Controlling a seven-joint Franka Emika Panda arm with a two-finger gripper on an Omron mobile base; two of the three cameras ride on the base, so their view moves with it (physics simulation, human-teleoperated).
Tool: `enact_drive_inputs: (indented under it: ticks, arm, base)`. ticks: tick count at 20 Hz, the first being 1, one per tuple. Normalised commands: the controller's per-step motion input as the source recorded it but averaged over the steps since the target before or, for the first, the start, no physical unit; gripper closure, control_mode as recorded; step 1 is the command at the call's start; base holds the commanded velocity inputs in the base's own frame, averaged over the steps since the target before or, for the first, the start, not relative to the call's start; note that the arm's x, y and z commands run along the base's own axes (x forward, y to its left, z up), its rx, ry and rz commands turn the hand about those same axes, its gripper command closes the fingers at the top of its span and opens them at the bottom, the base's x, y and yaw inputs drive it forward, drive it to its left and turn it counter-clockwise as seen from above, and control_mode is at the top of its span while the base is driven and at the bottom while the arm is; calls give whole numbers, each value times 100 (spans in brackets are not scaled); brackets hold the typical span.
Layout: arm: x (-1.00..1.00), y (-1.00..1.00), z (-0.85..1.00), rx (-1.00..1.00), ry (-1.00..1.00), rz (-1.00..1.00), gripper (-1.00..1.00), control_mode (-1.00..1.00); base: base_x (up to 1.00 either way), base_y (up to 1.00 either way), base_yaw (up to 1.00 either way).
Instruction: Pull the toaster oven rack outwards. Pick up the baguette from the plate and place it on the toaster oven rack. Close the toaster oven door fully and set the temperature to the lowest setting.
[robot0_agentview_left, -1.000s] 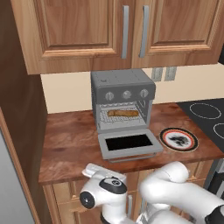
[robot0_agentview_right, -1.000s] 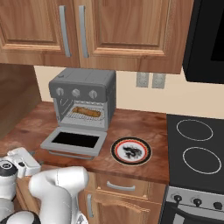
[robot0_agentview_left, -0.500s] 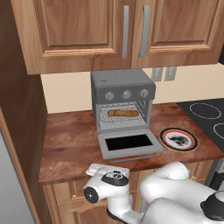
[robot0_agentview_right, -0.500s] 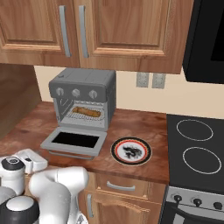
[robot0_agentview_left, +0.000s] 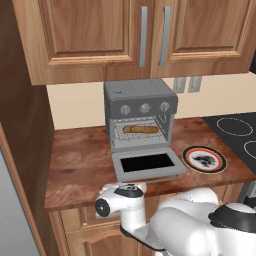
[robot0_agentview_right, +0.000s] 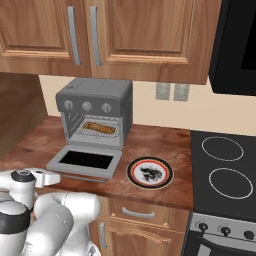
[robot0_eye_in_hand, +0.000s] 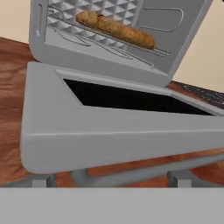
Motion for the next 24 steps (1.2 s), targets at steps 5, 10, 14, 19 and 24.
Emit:
enact_drive_inputs:
  ticks: [5,10,14,19,24]
  arm:
    - [29,0,-26,0,0,0,-100,-100]
    - [27,-2,12,2,-16,0,-100,-100]
    - [30,-8,74,0,-18,0,-100,-100]
    - [27,-15,100,-10,-3,0,-100,-100]
    - [37,-18,100,-21,4,0,-100,-100]
  base:
    - [0,0,0]
    - [0,0,0]
    - [0,0,0]
    - [0,0,0]
    - [0,0,0]
